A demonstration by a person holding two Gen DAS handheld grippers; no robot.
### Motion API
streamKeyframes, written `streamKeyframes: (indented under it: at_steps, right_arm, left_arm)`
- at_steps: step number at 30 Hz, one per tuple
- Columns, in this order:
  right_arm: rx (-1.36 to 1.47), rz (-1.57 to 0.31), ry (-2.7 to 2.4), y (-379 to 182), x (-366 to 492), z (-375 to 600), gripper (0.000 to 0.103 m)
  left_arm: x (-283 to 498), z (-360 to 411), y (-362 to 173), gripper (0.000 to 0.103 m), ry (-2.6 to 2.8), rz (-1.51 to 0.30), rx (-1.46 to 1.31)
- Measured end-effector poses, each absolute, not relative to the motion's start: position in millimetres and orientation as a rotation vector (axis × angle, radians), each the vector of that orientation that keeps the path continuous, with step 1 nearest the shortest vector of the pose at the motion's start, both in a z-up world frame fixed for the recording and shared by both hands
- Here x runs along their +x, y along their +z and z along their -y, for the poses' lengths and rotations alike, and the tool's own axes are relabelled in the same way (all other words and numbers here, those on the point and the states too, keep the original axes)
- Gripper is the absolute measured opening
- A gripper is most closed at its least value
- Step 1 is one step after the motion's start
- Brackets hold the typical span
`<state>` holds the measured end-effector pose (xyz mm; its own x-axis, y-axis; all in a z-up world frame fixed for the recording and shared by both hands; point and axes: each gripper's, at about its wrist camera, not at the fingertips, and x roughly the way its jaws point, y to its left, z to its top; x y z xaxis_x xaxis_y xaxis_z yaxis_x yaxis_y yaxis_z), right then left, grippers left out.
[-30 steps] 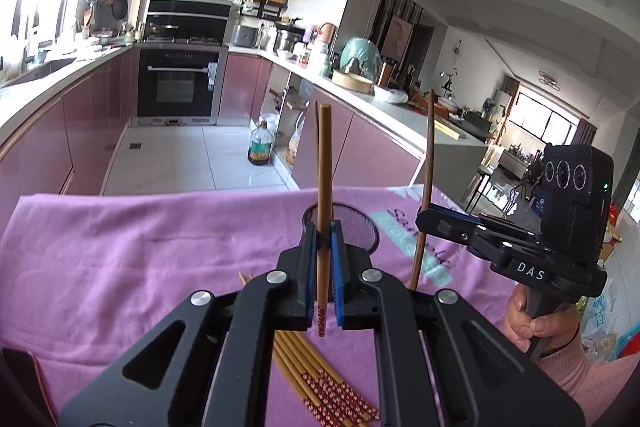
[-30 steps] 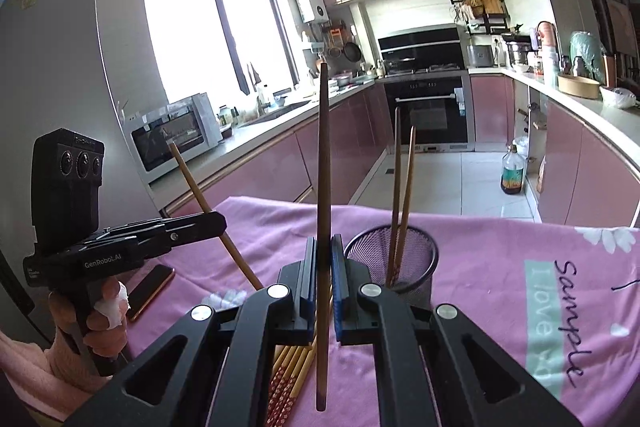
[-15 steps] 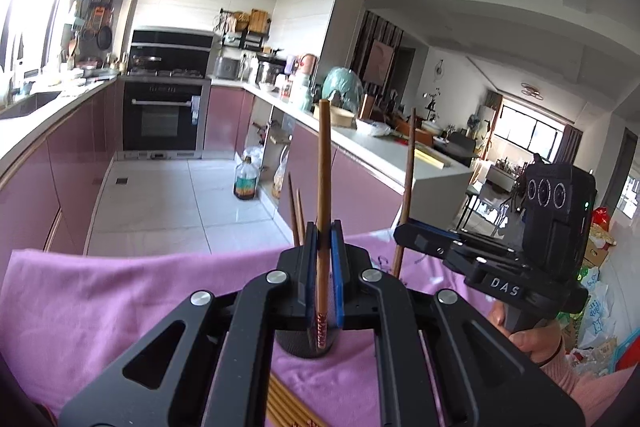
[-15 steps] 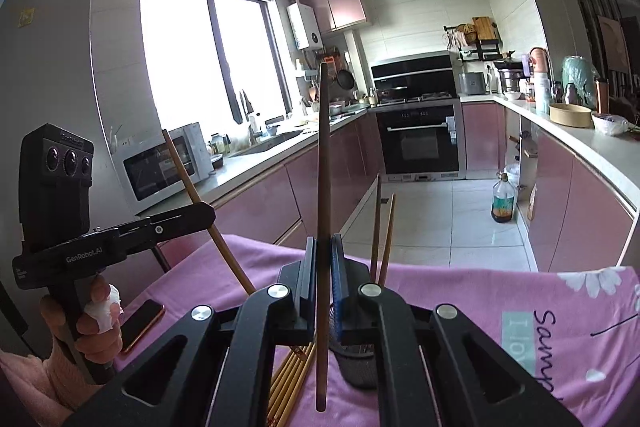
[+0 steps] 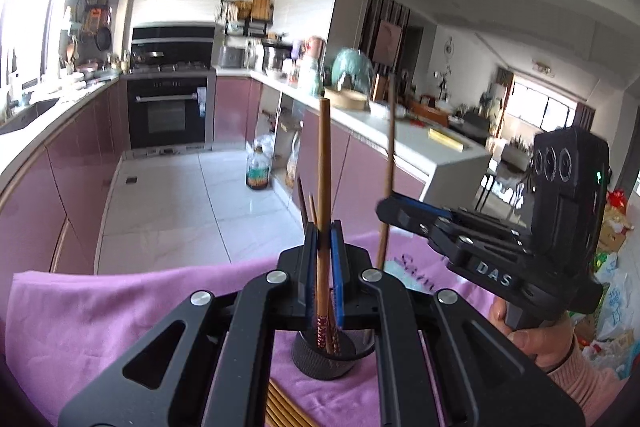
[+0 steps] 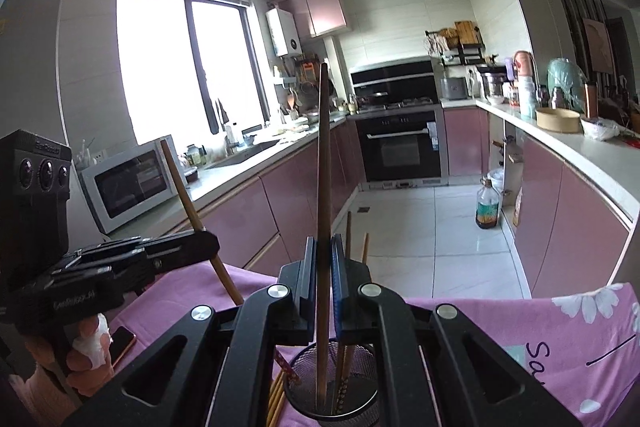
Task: Organize utensils
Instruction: 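Raise the left tool's chopstick upright into the cup while the right tool does likewise, then open the left tool inside the cup while the right tool releases its chopstick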
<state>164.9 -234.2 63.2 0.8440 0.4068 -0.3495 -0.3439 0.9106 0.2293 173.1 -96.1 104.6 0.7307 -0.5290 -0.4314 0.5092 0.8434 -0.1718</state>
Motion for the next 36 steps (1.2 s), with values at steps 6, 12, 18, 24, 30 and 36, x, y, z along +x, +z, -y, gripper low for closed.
streamKeyframes:
  at_steps: [6, 12, 18, 24, 30, 36]
  right_arm:
    - [0.160, -0.498, 0.371, 35, 184, 231, 0.005]
    - [0.132, -0.613, 0.353, 13, 193, 226, 0.006]
    - [0.127, -0.691, 0.338, 0, 203, 224, 0.006]
    - [0.132, -0.688, 0.316, -2, 203, 223, 0.009]
    - [0.132, -0.656, 0.320, 2, 197, 226, 0.019]
    - [0.145, -0.613, 0.329, 9, 181, 231, 0.023]
  left_arm:
    - [192, 111, 70, 0.007, -0.586, -0.585, -0.014]
    - [209, 109, 45, 0.007, -0.599, -0.660, 0.003]
    - [224, 105, 36, 0.008, -0.581, -0.684, 0.009]
    - [244, 114, 33, 0.008, -0.543, -0.690, 0.010]
    - [239, 106, 29, 0.013, -0.510, -0.660, 0.005]
    - [212, 85, 32, 0.027, -0.460, -0.575, 0.001]
